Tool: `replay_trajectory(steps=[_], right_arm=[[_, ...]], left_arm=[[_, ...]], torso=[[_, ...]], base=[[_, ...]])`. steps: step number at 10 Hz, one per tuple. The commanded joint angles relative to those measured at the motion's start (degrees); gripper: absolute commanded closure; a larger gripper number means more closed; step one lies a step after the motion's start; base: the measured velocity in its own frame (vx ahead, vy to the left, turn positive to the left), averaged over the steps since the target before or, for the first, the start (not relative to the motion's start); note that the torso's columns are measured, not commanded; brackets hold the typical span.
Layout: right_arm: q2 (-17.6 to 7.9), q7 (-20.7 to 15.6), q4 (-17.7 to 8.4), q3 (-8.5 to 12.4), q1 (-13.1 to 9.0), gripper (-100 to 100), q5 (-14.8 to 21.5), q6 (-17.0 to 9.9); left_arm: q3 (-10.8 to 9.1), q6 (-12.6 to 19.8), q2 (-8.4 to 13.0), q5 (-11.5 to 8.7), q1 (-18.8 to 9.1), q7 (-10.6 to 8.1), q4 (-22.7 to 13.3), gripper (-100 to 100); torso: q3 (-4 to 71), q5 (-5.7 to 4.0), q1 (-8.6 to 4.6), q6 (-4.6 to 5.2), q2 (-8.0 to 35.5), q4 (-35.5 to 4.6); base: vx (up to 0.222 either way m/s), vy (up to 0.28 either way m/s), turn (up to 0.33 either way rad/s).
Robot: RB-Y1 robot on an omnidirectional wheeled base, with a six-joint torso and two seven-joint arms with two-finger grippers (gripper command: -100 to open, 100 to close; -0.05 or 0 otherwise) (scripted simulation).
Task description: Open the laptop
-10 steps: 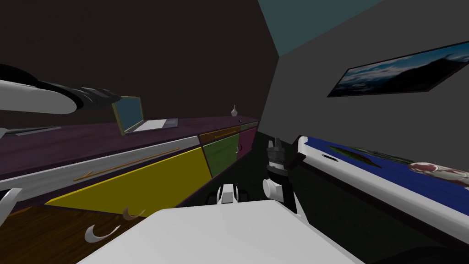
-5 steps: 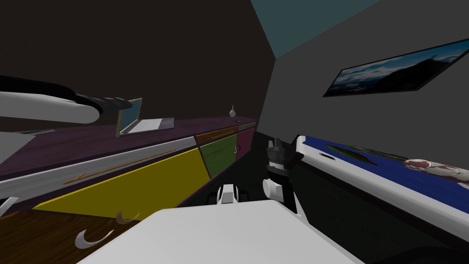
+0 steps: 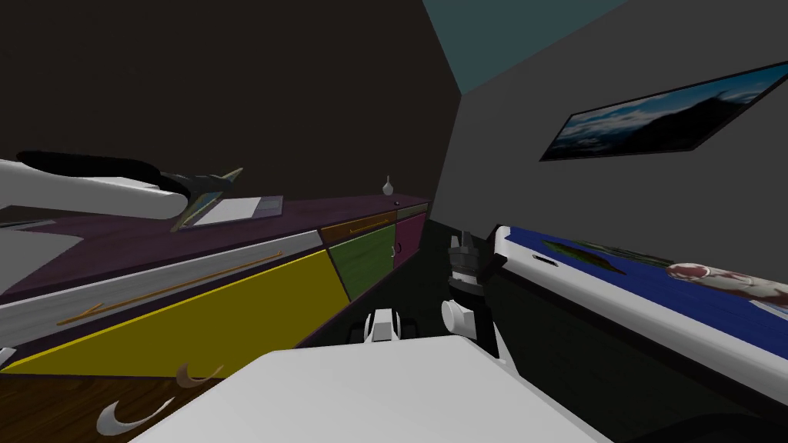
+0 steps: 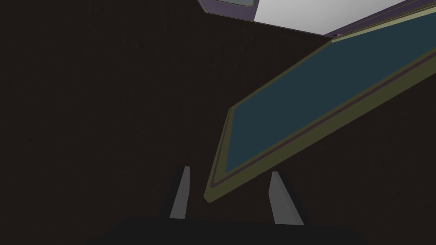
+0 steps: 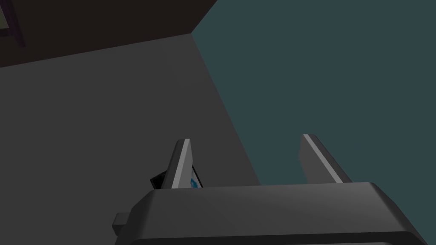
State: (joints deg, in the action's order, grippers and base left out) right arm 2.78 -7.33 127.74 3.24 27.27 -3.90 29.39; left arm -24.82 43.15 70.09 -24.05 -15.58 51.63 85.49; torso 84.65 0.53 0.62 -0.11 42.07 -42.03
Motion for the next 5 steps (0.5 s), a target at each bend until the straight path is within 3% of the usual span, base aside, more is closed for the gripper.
replay_trajectory(steps=[1,5], right_arm=[[0.0,0.0,0.0,0.0,0.0,0,0.0,0.0],[0.0,0.0,0.0,0.0,0.0,0,0.0,0.0]], left_arm=[[2.95,-2.22,-0.65,2.94,1.96,1.83,-0.87,100],[6.55,-5.13,-1.14,7.4,4.96,4.29,-0.9,100]], torso=[[0.02,0.03,0.09,0.0,-0.02,0.0],[-0.08,0.12,0.18,-0.13,0.12,-0.04]], base=[[0.03,-0.04,-0.022],[0.023,-0.037,-0.017]])
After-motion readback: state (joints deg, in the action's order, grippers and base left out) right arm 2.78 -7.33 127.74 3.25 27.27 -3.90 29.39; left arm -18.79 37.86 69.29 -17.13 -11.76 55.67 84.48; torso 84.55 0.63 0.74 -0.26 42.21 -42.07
